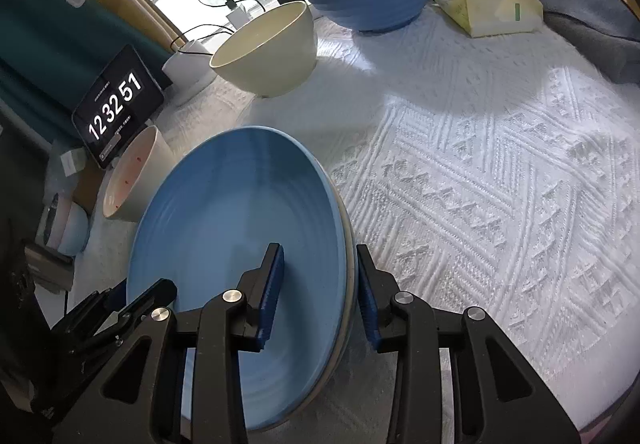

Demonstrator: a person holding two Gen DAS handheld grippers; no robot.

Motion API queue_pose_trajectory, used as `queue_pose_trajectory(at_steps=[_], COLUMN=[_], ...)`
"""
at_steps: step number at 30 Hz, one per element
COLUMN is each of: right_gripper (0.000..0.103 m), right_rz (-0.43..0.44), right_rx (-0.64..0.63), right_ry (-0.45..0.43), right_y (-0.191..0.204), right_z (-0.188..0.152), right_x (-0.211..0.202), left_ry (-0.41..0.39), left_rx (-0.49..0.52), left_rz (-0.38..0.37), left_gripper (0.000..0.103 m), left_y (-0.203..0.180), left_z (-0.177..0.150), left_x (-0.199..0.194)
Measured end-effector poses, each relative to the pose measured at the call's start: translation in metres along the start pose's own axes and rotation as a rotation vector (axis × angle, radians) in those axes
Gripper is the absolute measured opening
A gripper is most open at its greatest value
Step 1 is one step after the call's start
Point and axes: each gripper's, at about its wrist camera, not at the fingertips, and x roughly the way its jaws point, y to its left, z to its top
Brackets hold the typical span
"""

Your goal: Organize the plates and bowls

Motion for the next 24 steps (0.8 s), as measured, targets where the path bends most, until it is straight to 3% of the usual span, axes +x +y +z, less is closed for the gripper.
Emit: queue_pose_trajectory(at_steps=[15, 24], right_gripper=[0.038, 0.038], right_rz=[-0.020, -0.002], right_rx=[-0.068, -0.119], right_ry=[0.025, 0.070], right_y=[0.030, 0.062], right_z=[-0.009, -0.020], right_x=[0.000, 0.013], left_ry=[0.002, -0.017], left_rx=[-0.059, -0.110], left_rz=[-0.014, 0.018], left_gripper=[0.049, 0.049], left_y=[0.029, 0.060], left_z=[-0.021, -0.037], left_x=[-0.019, -0.037])
